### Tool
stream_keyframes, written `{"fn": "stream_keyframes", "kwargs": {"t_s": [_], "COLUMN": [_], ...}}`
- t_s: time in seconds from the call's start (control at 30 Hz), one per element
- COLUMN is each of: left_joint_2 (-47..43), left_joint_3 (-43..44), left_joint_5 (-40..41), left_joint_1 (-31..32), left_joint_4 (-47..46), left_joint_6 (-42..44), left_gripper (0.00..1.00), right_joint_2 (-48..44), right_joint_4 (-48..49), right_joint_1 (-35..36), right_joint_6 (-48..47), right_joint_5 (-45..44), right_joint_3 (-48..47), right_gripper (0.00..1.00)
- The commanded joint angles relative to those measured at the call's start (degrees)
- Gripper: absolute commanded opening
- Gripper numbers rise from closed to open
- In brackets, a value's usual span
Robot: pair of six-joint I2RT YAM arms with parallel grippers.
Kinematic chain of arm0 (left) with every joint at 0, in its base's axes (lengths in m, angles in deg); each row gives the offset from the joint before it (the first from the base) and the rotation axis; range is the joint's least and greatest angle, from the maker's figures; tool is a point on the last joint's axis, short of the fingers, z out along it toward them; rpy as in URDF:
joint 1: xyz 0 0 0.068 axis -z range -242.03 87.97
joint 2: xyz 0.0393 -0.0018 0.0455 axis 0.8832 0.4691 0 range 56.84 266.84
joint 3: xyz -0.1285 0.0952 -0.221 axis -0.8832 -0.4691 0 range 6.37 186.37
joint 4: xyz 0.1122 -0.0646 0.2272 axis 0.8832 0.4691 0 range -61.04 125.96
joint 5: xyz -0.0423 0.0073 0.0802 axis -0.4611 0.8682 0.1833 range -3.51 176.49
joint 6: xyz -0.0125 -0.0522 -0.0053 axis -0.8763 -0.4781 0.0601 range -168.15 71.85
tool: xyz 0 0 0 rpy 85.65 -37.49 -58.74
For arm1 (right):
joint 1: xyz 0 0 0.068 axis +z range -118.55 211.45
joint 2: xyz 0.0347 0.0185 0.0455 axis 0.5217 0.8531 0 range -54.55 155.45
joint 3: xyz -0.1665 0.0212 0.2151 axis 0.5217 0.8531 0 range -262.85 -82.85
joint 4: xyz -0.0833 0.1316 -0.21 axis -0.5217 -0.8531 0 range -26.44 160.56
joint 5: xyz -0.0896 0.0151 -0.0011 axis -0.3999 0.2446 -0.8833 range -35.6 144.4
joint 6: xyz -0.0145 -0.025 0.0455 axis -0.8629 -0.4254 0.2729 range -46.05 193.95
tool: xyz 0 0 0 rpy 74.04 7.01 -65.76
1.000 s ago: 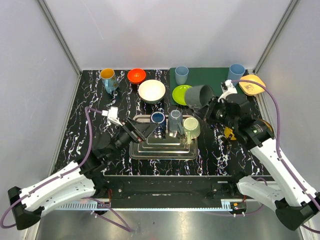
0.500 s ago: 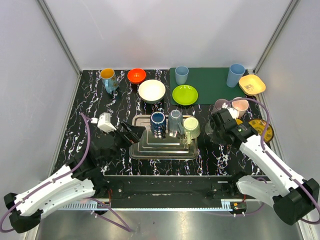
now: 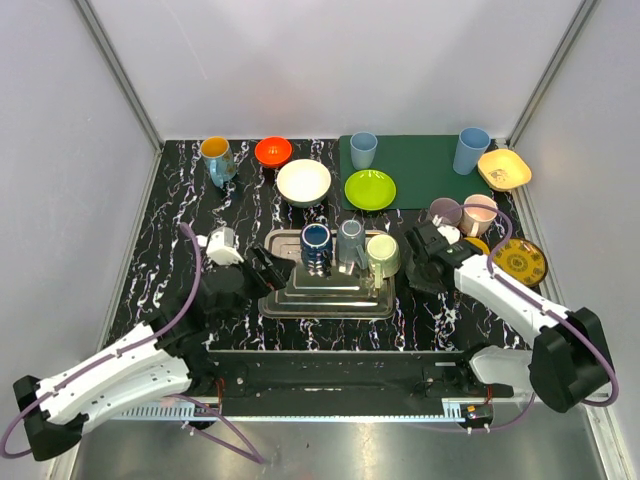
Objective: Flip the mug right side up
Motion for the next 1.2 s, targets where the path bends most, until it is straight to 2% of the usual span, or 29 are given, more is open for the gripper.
{"fn": "stream_keyframes", "kwargs": {"t_s": [0.0, 0.23, 0.43, 0.5, 0.53, 0.7, 0.77, 0.87, 1.0, 1.17], "left_joint_2": [2.72, 4.83, 6.41, 6.76, 6.94, 7.73, 8.17, 8.96, 9.31, 9.49], "left_joint_3": [0.3, 0.74, 0.48, 0.65, 0.74, 0.74, 0.74, 1.18, 1.44, 0.74], "left_joint_5": [-0.7, -0.79, -1.14, -1.84, -2.02, -2.54, -3.16, -3.68, -4.13, -4.47], "left_joint_1": [-0.19, -0.19, -0.19, -0.19, -0.19, -0.19, -0.19, -0.19, -0.19, -0.19], "left_joint_4": [-0.09, 0.18, -0.26, -0.35, -0.35, -0.7, -1.23, -1.41, -1.23, -1.32], "left_joint_6": [1.51, 1.78, 1.51, 1.6, 1.69, 1.78, 1.86, 2.04, 2.22, 1.95], "left_gripper": [0.99, 0.99, 0.99, 0.99, 0.99, 0.99, 0.99, 0.99, 0.99, 0.99], "right_joint_2": [0.93, 4.09, 5.67, 6.03, 5.68, 1.56, 0.84, -0.3, -1.44, 1.89], "right_joint_4": [6.16, 7.3, 8.98, 8.89, 8.8, 7.75, 5.56, 2.14, -2.09, -3.94], "right_joint_1": [-1.54, -7.95, -10.07, -10.08, -10.08, -8.94, -7.71, -3.58, 4.23, 16.45], "right_joint_6": [1.05, -2.55, -3.88, -4.49, -4.66, -4.05, -3.88, -3.17, -1.51, -2.91], "right_joint_5": [-5.26, -5.0, -2.81, -1.84, -0.61, 1.16, 0.89, -1.12, -6.56, -11.49], "right_joint_3": [-0.74, -0.21, 0.32, -0.12, -0.03, -1.08, -2.31, -5.39, -10.56, -13.57], "right_gripper": [0.0, 0.0, 0.01, 0.1, 0.19, 0.42, 0.51, 0.57, 0.61, 0.62]}}
